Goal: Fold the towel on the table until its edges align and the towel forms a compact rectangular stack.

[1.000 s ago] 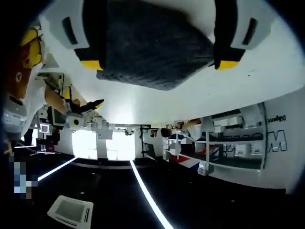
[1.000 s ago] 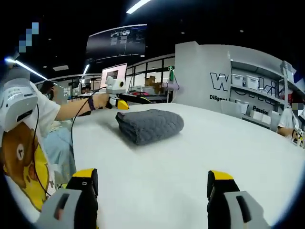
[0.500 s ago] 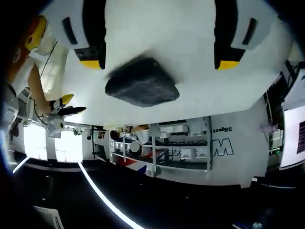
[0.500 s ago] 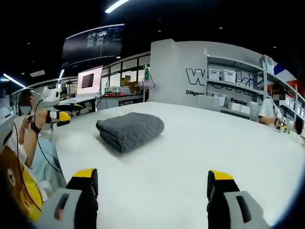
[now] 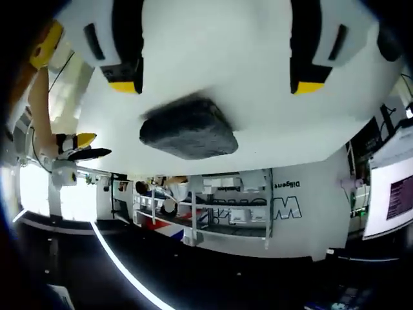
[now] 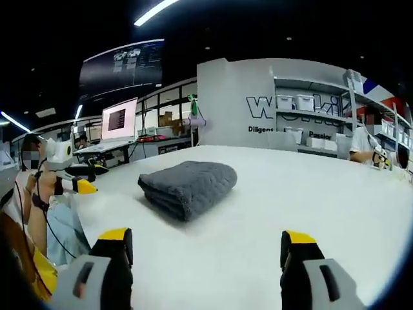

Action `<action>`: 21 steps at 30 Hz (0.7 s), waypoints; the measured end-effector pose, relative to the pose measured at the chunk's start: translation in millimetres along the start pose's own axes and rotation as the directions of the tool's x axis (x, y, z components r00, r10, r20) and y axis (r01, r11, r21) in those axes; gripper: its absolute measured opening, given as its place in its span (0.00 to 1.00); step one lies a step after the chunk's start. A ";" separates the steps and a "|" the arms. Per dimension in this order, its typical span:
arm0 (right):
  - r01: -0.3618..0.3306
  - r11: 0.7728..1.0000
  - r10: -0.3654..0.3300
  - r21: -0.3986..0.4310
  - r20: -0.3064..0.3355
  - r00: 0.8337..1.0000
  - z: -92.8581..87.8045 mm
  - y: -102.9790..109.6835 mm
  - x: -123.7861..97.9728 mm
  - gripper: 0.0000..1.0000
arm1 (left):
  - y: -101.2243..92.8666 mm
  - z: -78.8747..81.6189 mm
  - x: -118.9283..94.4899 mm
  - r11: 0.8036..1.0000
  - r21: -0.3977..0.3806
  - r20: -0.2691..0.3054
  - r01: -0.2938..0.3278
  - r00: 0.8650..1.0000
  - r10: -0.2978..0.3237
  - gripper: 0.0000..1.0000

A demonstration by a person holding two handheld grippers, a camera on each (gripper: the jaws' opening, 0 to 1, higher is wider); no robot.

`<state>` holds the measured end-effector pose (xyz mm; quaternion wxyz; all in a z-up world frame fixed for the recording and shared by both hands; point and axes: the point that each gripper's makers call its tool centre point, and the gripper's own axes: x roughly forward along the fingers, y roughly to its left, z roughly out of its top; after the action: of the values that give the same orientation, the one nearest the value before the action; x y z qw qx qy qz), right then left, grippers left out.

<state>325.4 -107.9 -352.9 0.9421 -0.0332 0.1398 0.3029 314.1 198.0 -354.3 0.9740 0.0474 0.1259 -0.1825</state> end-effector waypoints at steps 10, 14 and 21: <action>0.054 0.998 -0.055 -0.021 -0.021 0.998 -1.1 1.6 1.8 1.00 | -7.9 3.4 -0.4 0.999 -0.004 0.033 0.035 0.999 -0.035 0.99; 0.077 0.997 -0.078 -0.019 -0.028 0.997 -4.2 -1.7 -2.3 1.00 | -5.9 -0.4 -0.1 1.000 0.020 0.011 0.009 1.000 -0.009 0.99; 0.111 0.994 -0.111 -0.010 -0.050 0.993 -9.2 -13.6 -8.1 1.00 | -9.0 4.0 4.1 1.000 0.008 0.028 0.020 0.999 -0.020 0.99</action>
<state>324.7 -124.9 -359.6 0.9535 -0.0521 0.1604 0.2496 315.4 187.7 -351.9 0.9736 0.0472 0.1120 -0.1934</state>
